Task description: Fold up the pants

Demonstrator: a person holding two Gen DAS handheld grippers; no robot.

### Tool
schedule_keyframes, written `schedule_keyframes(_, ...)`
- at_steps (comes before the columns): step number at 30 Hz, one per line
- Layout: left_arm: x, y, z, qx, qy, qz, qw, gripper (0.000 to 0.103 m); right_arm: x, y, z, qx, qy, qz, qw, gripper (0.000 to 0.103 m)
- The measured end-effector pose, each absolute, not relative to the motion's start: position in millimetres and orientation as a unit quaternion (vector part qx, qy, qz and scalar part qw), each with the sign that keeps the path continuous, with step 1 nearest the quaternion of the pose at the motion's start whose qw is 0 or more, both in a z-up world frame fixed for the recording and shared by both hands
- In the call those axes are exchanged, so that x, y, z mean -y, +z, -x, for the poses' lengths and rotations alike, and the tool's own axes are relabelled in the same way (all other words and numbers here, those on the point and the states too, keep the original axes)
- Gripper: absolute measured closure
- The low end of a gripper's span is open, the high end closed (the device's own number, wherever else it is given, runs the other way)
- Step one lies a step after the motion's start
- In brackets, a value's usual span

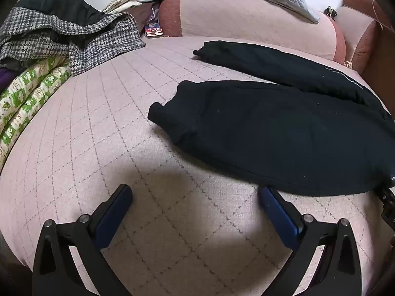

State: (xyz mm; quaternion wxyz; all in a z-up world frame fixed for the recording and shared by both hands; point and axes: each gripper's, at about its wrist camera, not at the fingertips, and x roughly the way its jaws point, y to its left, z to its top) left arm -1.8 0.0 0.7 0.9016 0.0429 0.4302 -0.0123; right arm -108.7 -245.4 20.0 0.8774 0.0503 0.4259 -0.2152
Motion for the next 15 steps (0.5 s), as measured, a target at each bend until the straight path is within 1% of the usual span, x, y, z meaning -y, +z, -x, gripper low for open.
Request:
schedule_keyframes(10, 6, 0, 27, -0.421, -0.019, -0.049, 0.905, 0.0, 254, 23, 106, -0.436, -0.206, -0.06, 0.874, 0.0)
schedule_keyframes(12, 4, 3, 9, -0.432, -0.018, -0.048, 0.901, 0.0, 250, 21, 108, -0.44, -0.197, -0.055, 0.875, 0.0)
schedule_keyframes(15, 4, 3, 9, -0.432, -0.019, -0.048, 0.9, 0.0, 252, 22, 112, -0.44, -0.171, -0.059, 0.879, 0.0)
